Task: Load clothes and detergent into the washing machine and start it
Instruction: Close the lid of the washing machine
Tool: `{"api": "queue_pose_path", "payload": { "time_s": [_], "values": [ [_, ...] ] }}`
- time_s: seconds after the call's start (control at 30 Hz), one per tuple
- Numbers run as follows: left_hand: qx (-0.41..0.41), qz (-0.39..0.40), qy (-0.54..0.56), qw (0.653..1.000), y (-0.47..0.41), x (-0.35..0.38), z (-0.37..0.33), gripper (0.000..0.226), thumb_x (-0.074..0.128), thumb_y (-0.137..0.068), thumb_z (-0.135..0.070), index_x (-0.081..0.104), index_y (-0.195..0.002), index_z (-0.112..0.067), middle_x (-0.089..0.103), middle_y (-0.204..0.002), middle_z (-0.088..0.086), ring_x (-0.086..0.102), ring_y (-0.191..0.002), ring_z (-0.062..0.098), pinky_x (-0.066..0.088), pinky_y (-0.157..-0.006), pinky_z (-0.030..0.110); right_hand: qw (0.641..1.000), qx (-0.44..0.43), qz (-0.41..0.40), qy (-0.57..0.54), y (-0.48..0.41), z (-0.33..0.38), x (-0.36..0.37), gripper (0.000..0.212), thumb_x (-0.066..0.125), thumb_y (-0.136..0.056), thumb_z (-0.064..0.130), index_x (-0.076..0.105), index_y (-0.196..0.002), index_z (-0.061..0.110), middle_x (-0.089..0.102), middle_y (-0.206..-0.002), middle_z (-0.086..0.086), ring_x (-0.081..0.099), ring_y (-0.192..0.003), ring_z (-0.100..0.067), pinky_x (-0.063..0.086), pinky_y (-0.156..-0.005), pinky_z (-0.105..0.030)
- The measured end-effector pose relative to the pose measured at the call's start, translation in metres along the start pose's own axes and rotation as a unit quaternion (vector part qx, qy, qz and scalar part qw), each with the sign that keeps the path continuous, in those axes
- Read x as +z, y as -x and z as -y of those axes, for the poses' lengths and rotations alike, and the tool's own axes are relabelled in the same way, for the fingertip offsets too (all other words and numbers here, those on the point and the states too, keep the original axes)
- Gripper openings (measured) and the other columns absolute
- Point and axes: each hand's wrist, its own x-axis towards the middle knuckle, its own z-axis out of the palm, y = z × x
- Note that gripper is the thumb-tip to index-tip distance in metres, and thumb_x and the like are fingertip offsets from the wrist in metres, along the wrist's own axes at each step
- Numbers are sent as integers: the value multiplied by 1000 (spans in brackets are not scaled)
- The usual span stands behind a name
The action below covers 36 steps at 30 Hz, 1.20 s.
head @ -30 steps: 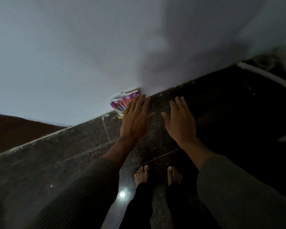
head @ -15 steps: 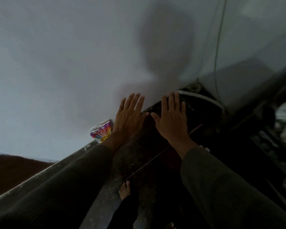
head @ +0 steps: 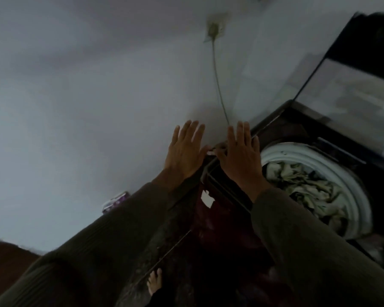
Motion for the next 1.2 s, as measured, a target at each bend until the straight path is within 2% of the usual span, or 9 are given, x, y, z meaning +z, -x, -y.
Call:
{"api": "queue_pose_path", "payload": {
  "time_s": [0.17,0.3,0.5,0.63,0.8,0.97,1.1,1.2],
  "values": [
    [58,6,11,998,-27,-10,-84,67,21,-100,-51,30,-153,-12,30,-160,11,22,-150,30,15,-124,49,998,54,-25,27,27,-81,-37,82,35,-98,58,6,-157,9,-2,-164,-15,-9,-152,-28,9,-121,-53],
    [104,-24,35,994,-61,-19,-144,66,26,-99,-52,34,-152,-12,35,-158,11,26,-149,30,21,-121,52,993,106,-48,36,39,-143,-74,82,35,-98,59,7,-157,10,-2,-165,-14,-9,-152,-28,10,-121,-52],
    [173,-63,79,980,-129,-40,-221,67,30,-97,-50,35,-152,-11,35,-158,12,27,-148,29,16,-122,50,980,177,-66,56,33,-221,-127,82,36,-97,60,6,-156,12,-2,-164,-15,-7,-152,-30,13,-121,-52],
    [221,-76,95,968,-185,-44,-257,65,31,-98,-49,38,-150,-10,38,-156,14,31,-147,31,19,-122,52,971,213,-86,68,15,-264,-155,82,39,-97,57,4,-157,12,-6,-164,-14,-10,-151,-29,13,-120,-53],
    [285,-94,104,948,-268,-41,-290,65,37,-98,-49,40,-149,-10,39,-155,15,34,-145,32,27,-118,55,954,264,-115,85,-21,-315,-185,82,33,-98,60,2,-157,13,-7,-164,-13,-12,-151,-28,10,-121,-51],
    [309,-90,98,942,-351,-43,-318,68,28,-97,-52,42,-147,-8,41,-153,15,35,-144,33,27,-118,55,933,321,-126,108,-66,-358,-206,83,29,-98,62,-4,-156,13,-11,-163,-14,-15,-150,-28,8,-122,-51],
    [344,-92,105,929,-400,-35,-345,68,26,-98,-53,44,-145,-8,43,-151,16,38,-142,35,33,-114,58,920,349,-134,115,-96,-383,-214,83,31,-97,62,-1,-157,13,-9,-164,-15,-13,-150,-30,10,-122,-53],
    [360,-92,116,921,-431,-26,-367,72,21,-96,-56,41,-148,-9,40,-155,14,33,-145,33,28,-116,59,916,354,-136,130,-114,-399,-222,84,31,-97,63,0,-157,13,-8,-163,-16,-11,-150,-31,11,-122,-53]
  ]
}}
